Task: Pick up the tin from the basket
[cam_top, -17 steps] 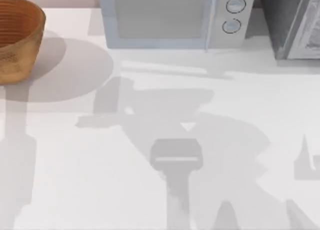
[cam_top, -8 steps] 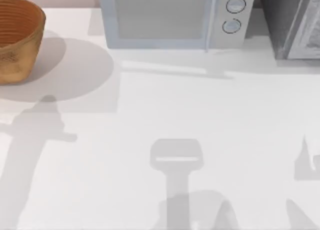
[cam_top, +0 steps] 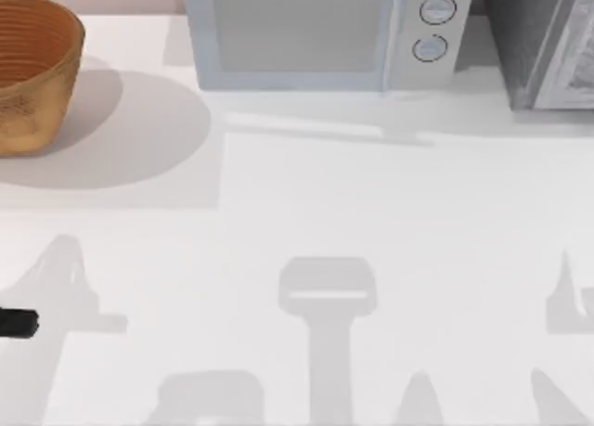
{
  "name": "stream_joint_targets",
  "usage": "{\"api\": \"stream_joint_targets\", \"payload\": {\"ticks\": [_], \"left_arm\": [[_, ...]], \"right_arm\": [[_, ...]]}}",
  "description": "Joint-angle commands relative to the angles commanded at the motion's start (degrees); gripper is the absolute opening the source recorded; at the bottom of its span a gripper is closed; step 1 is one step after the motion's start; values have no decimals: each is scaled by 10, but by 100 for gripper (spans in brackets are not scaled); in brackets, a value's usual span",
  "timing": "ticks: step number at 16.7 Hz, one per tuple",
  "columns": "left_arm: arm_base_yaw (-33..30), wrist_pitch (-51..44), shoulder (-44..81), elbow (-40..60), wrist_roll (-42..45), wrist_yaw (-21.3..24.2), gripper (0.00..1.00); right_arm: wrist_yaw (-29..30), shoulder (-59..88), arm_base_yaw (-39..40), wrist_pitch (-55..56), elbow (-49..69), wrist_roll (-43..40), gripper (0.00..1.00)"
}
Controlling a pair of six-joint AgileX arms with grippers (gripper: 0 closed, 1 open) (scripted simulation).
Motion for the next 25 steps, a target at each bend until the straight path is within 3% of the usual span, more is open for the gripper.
{"api": "stream_joint_targets", "payload": {"ticks": [3,13,25], "left_arm": [[15,15,-23,-31,1,-25,0],[10,35,17,-17,4,-14,0],[-19,248,377,126,19,121,0]], "right_arm": [[0,0,0,0,0,0,100],[0,0,0,0,0,0,100],[0,0,0,0,0,0,100]]}}
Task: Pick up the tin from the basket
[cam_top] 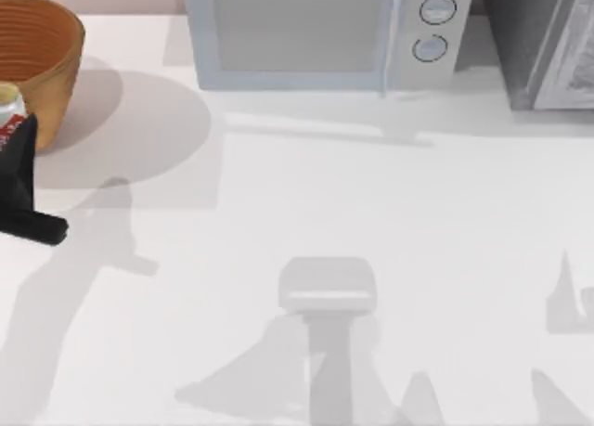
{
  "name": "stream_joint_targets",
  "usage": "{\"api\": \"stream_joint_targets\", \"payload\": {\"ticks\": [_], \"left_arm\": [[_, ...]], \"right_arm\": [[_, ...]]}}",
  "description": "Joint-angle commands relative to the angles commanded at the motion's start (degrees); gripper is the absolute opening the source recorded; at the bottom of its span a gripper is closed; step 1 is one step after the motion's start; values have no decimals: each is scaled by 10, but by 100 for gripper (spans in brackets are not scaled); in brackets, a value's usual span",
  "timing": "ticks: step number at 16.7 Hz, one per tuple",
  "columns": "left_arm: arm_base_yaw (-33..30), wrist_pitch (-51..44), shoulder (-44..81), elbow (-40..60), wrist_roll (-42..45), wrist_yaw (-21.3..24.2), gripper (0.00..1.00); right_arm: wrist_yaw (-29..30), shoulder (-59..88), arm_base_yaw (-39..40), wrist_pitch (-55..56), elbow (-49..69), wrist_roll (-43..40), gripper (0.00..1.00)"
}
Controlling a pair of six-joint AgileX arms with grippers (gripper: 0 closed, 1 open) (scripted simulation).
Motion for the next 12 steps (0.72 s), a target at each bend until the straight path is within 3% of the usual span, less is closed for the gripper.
{"api": "stream_joint_targets", "payload": {"ticks": [12], "left_arm": [[-29,186,302,110,6,137,0]], "right_arm": [[0,0,0,0,0,0,100]]}}
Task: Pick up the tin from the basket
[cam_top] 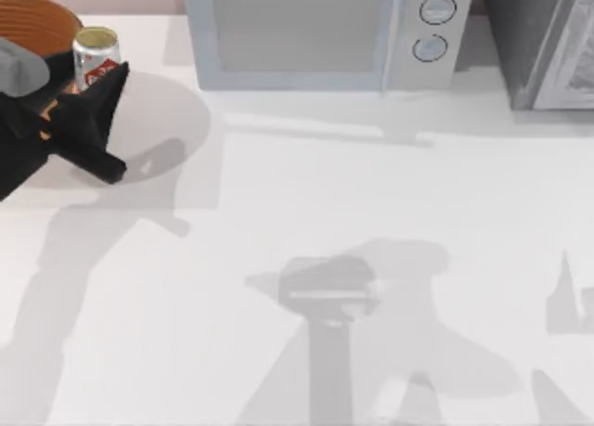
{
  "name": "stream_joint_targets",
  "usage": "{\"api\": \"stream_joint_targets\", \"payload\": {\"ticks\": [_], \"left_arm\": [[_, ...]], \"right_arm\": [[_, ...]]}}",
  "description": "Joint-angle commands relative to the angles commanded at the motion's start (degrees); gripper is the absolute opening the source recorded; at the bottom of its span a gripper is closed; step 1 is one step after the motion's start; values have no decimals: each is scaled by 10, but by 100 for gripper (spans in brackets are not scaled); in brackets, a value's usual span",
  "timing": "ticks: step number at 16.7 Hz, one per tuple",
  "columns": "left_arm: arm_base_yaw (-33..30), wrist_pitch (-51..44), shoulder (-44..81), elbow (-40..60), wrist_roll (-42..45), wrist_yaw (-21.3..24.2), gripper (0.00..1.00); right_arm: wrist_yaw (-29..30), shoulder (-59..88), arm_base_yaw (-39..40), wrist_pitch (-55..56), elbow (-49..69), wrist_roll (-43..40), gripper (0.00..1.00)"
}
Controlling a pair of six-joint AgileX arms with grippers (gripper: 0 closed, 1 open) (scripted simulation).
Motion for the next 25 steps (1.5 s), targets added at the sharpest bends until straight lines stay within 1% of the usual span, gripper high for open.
{"api": "stream_joint_targets", "payload": {"ticks": [10,19,25], "left_arm": [[-20,139,198,77,11,121,0],[-32,231,369,126,4,240,0],[-38,296,464,175,15,323,0]], "right_arm": [[0,0,0,0,0,0,100],[0,0,0,0,0,0,100],[0,0,0,0,0,0,100]]}}
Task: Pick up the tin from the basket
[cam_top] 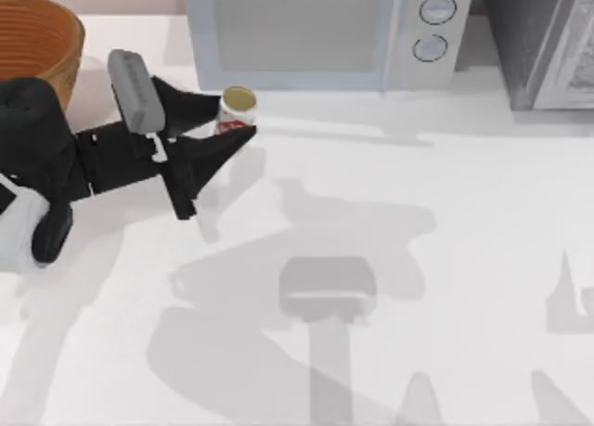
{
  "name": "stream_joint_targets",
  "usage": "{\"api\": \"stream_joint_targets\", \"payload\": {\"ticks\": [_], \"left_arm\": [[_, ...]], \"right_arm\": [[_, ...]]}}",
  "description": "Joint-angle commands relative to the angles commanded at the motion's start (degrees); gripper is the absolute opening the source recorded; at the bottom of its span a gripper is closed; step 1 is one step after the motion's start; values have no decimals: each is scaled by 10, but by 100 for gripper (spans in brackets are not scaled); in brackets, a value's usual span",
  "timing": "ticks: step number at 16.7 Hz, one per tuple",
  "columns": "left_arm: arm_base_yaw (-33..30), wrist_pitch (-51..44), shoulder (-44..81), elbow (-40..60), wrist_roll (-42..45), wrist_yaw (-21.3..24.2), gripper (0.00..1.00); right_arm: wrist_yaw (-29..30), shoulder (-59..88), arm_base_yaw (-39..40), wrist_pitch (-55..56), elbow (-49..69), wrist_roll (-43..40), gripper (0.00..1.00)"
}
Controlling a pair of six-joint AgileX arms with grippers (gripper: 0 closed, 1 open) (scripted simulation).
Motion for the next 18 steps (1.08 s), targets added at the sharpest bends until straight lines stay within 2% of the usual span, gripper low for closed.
{"api": "stream_joint_targets", "payload": {"ticks": [13,16,18], "left_arm": [[-10,101,227,106,-2,184,0],[-11,106,252,123,-4,210,0],[-11,106,253,123,-4,211,0]], "right_arm": [[0,0,0,0,0,0,100],[0,0,0,0,0,0,100],[0,0,0,0,0,0,100]]}}
